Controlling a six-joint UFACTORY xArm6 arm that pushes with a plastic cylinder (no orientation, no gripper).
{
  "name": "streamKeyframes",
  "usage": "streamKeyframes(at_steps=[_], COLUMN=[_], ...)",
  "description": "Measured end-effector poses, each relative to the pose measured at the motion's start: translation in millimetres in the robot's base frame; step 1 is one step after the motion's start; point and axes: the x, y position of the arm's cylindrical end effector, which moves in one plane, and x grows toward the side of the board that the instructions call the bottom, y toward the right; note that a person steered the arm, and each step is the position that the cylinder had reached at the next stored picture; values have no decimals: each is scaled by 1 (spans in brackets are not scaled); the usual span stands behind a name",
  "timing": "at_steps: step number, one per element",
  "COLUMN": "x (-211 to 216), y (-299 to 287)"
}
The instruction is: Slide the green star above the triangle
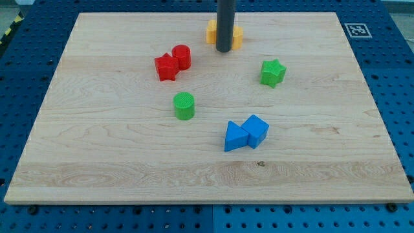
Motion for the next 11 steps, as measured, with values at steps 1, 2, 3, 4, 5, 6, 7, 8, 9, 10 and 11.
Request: streamKeyframes(at_steps=[1,2,3,4,5,6,7,8,9,10,11], x=[-12,2,9,13,45,69,78,85,85,85,98], y=[-6,-6,19,76,127,137,132,111,85,67,53])
